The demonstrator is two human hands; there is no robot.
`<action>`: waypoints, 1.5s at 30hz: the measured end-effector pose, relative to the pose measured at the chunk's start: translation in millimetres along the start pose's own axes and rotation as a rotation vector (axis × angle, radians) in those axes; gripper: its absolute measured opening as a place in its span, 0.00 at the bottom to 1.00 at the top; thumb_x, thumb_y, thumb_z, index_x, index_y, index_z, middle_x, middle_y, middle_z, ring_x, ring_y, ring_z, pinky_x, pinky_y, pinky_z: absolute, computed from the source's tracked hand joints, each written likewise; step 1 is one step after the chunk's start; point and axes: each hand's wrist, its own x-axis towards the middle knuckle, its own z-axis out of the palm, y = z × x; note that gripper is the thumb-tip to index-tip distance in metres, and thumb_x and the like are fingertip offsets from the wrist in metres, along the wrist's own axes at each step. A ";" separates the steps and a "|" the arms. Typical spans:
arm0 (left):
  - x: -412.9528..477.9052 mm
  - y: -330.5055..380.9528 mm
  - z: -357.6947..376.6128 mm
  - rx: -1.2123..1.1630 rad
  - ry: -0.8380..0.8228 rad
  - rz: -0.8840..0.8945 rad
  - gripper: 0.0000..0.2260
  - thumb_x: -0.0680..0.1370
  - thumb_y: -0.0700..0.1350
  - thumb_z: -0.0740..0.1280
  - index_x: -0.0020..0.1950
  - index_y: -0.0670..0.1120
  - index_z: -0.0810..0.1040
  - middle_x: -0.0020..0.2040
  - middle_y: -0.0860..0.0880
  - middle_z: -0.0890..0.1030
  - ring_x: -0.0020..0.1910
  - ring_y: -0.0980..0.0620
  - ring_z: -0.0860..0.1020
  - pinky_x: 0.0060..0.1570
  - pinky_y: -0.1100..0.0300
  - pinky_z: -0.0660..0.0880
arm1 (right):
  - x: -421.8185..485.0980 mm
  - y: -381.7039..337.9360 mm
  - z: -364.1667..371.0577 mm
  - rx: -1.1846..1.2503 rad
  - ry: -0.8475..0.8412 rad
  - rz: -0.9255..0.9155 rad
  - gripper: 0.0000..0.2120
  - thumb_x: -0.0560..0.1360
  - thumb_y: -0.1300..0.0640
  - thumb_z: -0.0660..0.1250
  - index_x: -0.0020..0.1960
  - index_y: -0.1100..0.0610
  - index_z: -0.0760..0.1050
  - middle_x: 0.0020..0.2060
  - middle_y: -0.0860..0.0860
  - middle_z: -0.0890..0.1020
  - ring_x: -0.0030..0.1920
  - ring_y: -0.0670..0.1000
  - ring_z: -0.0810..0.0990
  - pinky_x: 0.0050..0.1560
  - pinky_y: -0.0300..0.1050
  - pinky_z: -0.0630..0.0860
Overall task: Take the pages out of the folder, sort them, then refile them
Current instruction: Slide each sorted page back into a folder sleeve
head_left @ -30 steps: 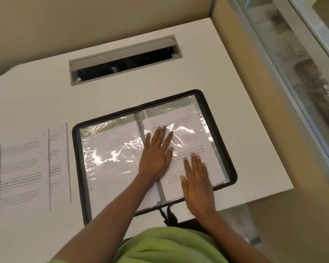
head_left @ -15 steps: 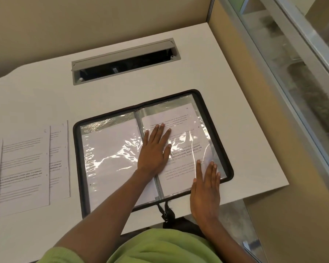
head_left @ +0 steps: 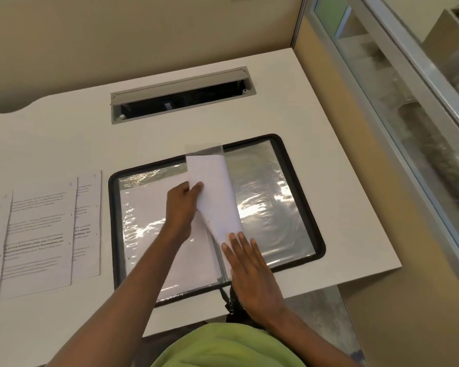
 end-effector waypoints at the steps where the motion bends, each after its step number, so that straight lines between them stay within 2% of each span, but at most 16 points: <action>1: 1.8 -0.2 -8.3 -0.046 0.015 -0.044 0.10 0.80 0.44 0.73 0.40 0.43 0.81 0.37 0.47 0.81 0.37 0.49 0.78 0.42 0.54 0.74 | 1.1 -3.4 -3.2 0.051 0.011 -0.032 0.36 0.79 0.62 0.68 0.82 0.58 0.56 0.82 0.59 0.56 0.82 0.58 0.54 0.79 0.59 0.58; 3: 2.8 0.1 -27.2 -0.096 0.043 -0.112 0.07 0.79 0.41 0.75 0.45 0.38 0.84 0.40 0.42 0.82 0.39 0.46 0.78 0.43 0.53 0.74 | 3.6 -10.6 -10.0 0.165 0.043 -0.056 0.32 0.81 0.58 0.68 0.81 0.59 0.60 0.81 0.60 0.58 0.81 0.58 0.57 0.80 0.58 0.58; 5: 2.8 -1.7 -50.6 -0.059 0.072 -0.130 0.10 0.78 0.43 0.76 0.48 0.35 0.84 0.41 0.40 0.81 0.39 0.45 0.77 0.41 0.54 0.74 | 6.7 -16.1 -15.4 0.238 0.064 -0.041 0.31 0.81 0.59 0.67 0.80 0.59 0.60 0.81 0.59 0.58 0.81 0.58 0.57 0.80 0.57 0.57; 9: -4.2 -3.0 -96.4 0.065 0.140 -0.091 0.08 0.77 0.44 0.78 0.40 0.43 0.86 0.36 0.47 0.84 0.34 0.48 0.80 0.41 0.55 0.78 | 24.9 -19.5 -11.7 0.297 0.035 0.109 0.30 0.84 0.57 0.62 0.82 0.58 0.55 0.83 0.53 0.54 0.82 0.53 0.52 0.82 0.54 0.53; 11: -8.9 -4.8 -115.4 0.093 0.226 -0.065 0.09 0.75 0.43 0.79 0.37 0.44 0.84 0.32 0.49 0.82 0.33 0.49 0.78 0.41 0.56 0.77 | 41.1 -15.7 2.1 0.284 -0.018 0.162 0.30 0.85 0.56 0.60 0.83 0.56 0.52 0.83 0.51 0.52 0.83 0.51 0.50 0.82 0.54 0.53; 14: -9.9 -16.8 -147.9 0.179 0.329 -0.014 0.16 0.73 0.45 0.81 0.36 0.38 0.79 0.32 0.44 0.77 0.34 0.47 0.73 0.41 0.54 0.72 | 66.7 -13.9 26.0 0.204 -0.137 0.137 0.30 0.85 0.53 0.55 0.84 0.56 0.49 0.83 0.51 0.49 0.83 0.48 0.46 0.81 0.53 0.53; 16: -8.6 -25.2 -164.9 0.223 0.360 0.005 0.17 0.72 0.47 0.82 0.34 0.40 0.78 0.31 0.44 0.74 0.32 0.47 0.70 0.40 0.53 0.68 | 80.0 -18.6 38.9 0.156 -0.214 0.093 0.31 0.85 0.51 0.54 0.84 0.56 0.46 0.83 0.51 0.46 0.83 0.48 0.42 0.82 0.52 0.50; 19: -4.1 -29.6 -174.8 0.275 0.392 0.005 0.12 0.71 0.46 0.83 0.34 0.46 0.81 0.30 0.46 0.75 0.32 0.48 0.71 0.41 0.52 0.70 | 92.6 -28.6 56.8 0.088 -0.322 0.059 0.32 0.85 0.47 0.52 0.84 0.54 0.42 0.83 0.51 0.42 0.82 0.50 0.39 0.82 0.55 0.48; 21: -3.2 -30.6 -171.1 0.360 0.424 0.049 0.09 0.72 0.46 0.82 0.38 0.49 0.83 0.34 0.47 0.80 0.35 0.47 0.77 0.44 0.51 0.74 | 95.0 -33.3 68.1 0.022 -0.355 0.051 0.33 0.85 0.45 0.52 0.84 0.55 0.43 0.83 0.52 0.42 0.83 0.52 0.40 0.81 0.57 0.49; 22: -4.7 -31.3 -166.9 0.434 0.457 0.087 0.07 0.73 0.45 0.81 0.44 0.49 0.84 0.39 0.47 0.82 0.40 0.46 0.80 0.47 0.51 0.76 | 94.4 -35.6 71.7 -0.010 -0.349 0.044 0.34 0.84 0.44 0.52 0.84 0.55 0.45 0.83 0.53 0.43 0.83 0.53 0.40 0.81 0.57 0.49; 24: -9.1 -35.1 -155.1 0.651 0.517 0.205 0.13 0.78 0.45 0.75 0.61 0.46 0.81 0.55 0.45 0.83 0.56 0.42 0.81 0.56 0.50 0.77 | 92.0 -39.4 76.5 -0.052 -0.325 0.038 0.34 0.83 0.43 0.54 0.84 0.56 0.47 0.83 0.55 0.44 0.83 0.54 0.40 0.82 0.58 0.47; 27: -12.2 -51.4 -139.5 0.920 0.376 0.396 0.23 0.85 0.51 0.66 0.79 0.48 0.70 0.79 0.46 0.70 0.77 0.44 0.68 0.76 0.44 0.67 | 89.9 -44.1 77.8 -0.060 -0.310 0.042 0.35 0.83 0.44 0.54 0.84 0.56 0.47 0.83 0.55 0.43 0.82 0.54 0.37 0.82 0.58 0.44; 29: -9.5 -67.4 -136.3 1.017 0.217 0.439 0.27 0.86 0.58 0.58 0.84 0.53 0.61 0.85 0.49 0.58 0.84 0.48 0.56 0.82 0.46 0.54 | 90.0 -46.6 77.5 -0.072 -0.306 0.053 0.35 0.83 0.44 0.55 0.84 0.56 0.46 0.83 0.55 0.43 0.82 0.55 0.37 0.81 0.58 0.45; 31: -6.5 -80.0 -138.1 1.087 0.130 0.446 0.28 0.86 0.61 0.52 0.86 0.55 0.53 0.86 0.51 0.50 0.85 0.51 0.47 0.83 0.45 0.47 | 89.8 -48.6 77.3 -0.084 -0.298 0.069 0.35 0.83 0.44 0.55 0.84 0.56 0.47 0.83 0.55 0.44 0.83 0.55 0.39 0.81 0.58 0.46; 33: -5.3 -86.0 -140.9 1.132 0.103 0.436 0.29 0.86 0.62 0.49 0.86 0.56 0.50 0.87 0.51 0.47 0.85 0.52 0.43 0.83 0.41 0.46 | 89.4 -49.5 77.0 -0.092 -0.307 0.074 0.35 0.83 0.43 0.54 0.84 0.55 0.46 0.83 0.55 0.43 0.83 0.55 0.39 0.81 0.58 0.47; 45: -8.8 -82.6 -146.8 1.122 0.038 0.447 0.29 0.87 0.59 0.50 0.87 0.52 0.46 0.87 0.50 0.44 0.85 0.51 0.41 0.83 0.41 0.44 | 91.0 -58.5 77.8 -0.102 -0.245 0.134 0.34 0.84 0.42 0.56 0.84 0.54 0.48 0.83 0.52 0.45 0.83 0.51 0.42 0.82 0.55 0.48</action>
